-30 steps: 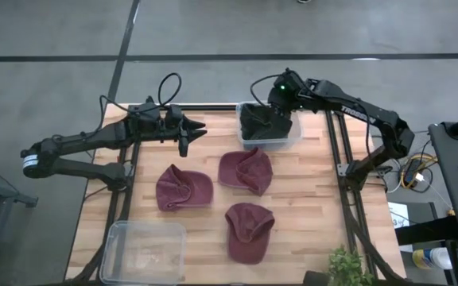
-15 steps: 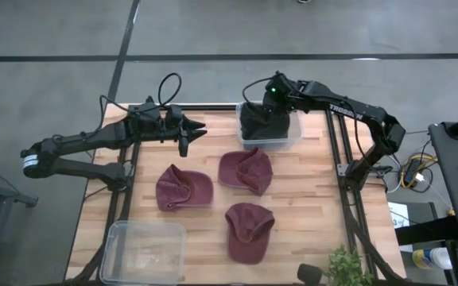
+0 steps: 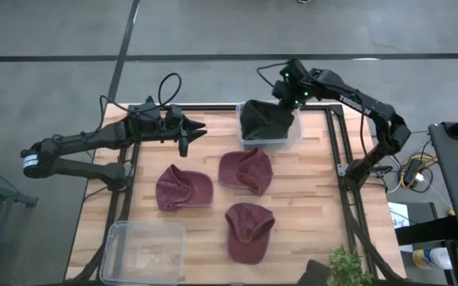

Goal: Pick & Place hat
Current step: Put the gray cap into the top transparent bin

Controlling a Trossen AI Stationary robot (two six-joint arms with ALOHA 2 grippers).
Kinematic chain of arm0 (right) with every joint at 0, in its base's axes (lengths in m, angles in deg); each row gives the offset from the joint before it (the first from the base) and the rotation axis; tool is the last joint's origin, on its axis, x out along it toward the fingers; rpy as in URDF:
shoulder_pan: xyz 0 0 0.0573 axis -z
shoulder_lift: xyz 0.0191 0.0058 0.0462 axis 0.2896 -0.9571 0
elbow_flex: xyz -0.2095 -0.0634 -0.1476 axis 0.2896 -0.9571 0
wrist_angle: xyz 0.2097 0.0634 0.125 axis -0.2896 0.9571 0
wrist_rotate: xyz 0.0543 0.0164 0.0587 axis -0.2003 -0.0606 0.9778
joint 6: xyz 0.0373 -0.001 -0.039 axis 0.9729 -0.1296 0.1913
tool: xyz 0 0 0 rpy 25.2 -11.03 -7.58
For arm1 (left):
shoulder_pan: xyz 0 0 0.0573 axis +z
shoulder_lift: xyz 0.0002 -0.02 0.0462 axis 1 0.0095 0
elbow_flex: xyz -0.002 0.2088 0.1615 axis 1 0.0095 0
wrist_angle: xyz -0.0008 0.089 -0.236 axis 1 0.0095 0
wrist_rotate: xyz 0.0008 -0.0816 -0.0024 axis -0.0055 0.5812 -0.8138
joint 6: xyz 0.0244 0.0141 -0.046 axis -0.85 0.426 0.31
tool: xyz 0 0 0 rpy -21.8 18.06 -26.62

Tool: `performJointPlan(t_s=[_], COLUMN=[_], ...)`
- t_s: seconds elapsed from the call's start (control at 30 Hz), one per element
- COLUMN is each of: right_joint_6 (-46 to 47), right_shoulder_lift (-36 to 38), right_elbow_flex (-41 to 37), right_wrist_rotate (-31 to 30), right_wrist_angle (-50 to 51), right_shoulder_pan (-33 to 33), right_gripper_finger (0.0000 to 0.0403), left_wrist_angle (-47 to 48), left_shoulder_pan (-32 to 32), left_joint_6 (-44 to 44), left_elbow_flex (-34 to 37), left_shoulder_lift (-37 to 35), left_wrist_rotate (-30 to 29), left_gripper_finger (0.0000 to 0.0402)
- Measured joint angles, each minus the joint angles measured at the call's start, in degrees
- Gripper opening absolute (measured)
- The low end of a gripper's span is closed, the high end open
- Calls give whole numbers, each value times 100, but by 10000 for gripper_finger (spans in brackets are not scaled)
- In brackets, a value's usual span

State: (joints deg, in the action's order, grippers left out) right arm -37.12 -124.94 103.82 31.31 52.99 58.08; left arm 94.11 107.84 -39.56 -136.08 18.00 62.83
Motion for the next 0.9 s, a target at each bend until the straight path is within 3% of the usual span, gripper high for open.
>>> performJointPlan(t_s=[0.67,0.77,0.9], right_joint_6=[43,71,146], right_shoulder_lift=[-929,-903,-777], right_elbow_flex=[-215,-221,-129], right_wrist_rotate=[-455,-462,-496], right_wrist_angle=[-5,33,144], right_shoulder_pan=[20,13,-4], right_gripper_finger=[13,29,80], left_wrist_angle=[4,40,46], left_shoulder_pan=[-1,0,1], left_joint_6=[12,14,12], left_elbow_flex=[0,0,0], left_shoulder_lift=[2,2,2], left_wrist_rotate=[0,0,0], left_gripper_finger=[124,124,124])
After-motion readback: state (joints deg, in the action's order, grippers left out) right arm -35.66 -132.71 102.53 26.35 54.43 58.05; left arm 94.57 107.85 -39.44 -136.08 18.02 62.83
